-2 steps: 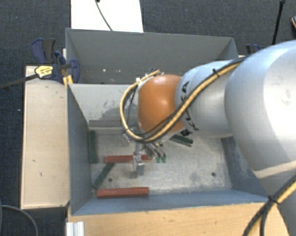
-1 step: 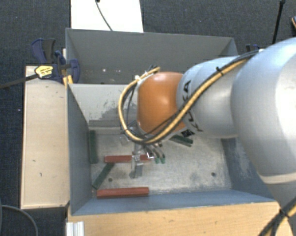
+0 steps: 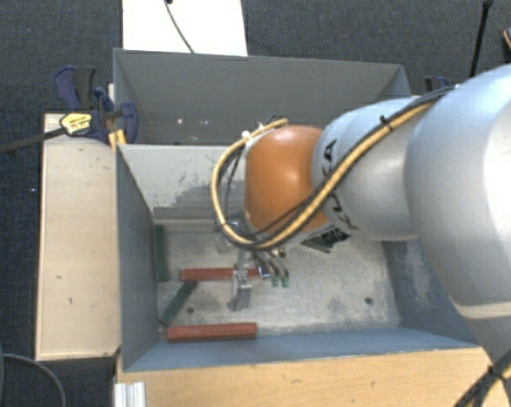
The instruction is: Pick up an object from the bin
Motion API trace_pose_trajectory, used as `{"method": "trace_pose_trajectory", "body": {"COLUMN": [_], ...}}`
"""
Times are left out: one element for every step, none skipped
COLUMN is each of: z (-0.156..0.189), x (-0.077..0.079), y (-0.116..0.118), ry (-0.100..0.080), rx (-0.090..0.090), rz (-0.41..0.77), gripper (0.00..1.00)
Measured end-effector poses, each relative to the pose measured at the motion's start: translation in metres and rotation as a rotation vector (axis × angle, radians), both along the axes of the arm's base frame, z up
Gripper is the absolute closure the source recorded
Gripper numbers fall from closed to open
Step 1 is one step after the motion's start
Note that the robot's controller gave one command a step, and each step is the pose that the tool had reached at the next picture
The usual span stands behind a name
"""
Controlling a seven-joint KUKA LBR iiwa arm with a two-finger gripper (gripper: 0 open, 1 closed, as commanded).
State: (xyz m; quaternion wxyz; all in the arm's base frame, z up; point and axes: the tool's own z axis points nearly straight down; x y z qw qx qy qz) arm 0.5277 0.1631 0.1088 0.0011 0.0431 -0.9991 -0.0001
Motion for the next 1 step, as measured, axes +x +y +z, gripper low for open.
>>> {"method": "trace_pose_trajectory", "body": {"z": [-0.0408], "x": [-0.0047], "y": [-0.0076], "ry": [0.001], "rx": [-0.001], "rz": [0.0], "gripper": [0.0]}}
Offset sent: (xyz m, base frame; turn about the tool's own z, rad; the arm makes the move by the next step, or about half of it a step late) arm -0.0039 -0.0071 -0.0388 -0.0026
